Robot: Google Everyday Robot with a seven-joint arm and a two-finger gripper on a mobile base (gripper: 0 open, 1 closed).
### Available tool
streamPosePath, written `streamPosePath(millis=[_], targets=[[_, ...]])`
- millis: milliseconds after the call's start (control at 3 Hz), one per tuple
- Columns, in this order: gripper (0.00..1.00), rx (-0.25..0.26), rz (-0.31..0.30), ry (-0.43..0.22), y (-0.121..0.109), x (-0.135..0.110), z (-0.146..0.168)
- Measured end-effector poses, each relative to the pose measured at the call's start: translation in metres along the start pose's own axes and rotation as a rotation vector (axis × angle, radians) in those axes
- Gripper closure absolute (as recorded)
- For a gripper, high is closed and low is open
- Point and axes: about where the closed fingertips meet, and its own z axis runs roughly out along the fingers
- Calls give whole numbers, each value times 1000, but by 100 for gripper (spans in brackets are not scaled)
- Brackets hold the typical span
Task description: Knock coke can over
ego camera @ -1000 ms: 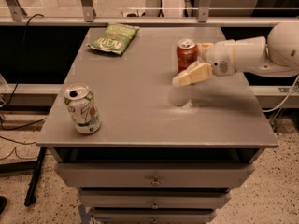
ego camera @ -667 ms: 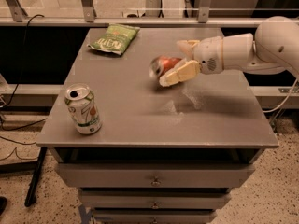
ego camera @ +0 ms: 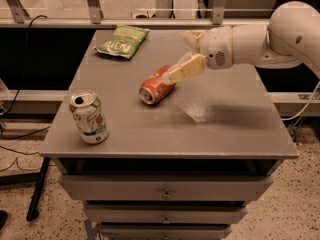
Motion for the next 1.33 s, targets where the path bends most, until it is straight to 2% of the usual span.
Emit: streamPosePath(millis=[333, 667, 1000, 1333], targets=[[0, 30, -7, 16, -6, 3, -14], [0, 33, -8, 18, -7, 3, -15], [0, 80, -55, 77, -24, 15, -55], [0, 153, -73, 152, -46, 40, -106]])
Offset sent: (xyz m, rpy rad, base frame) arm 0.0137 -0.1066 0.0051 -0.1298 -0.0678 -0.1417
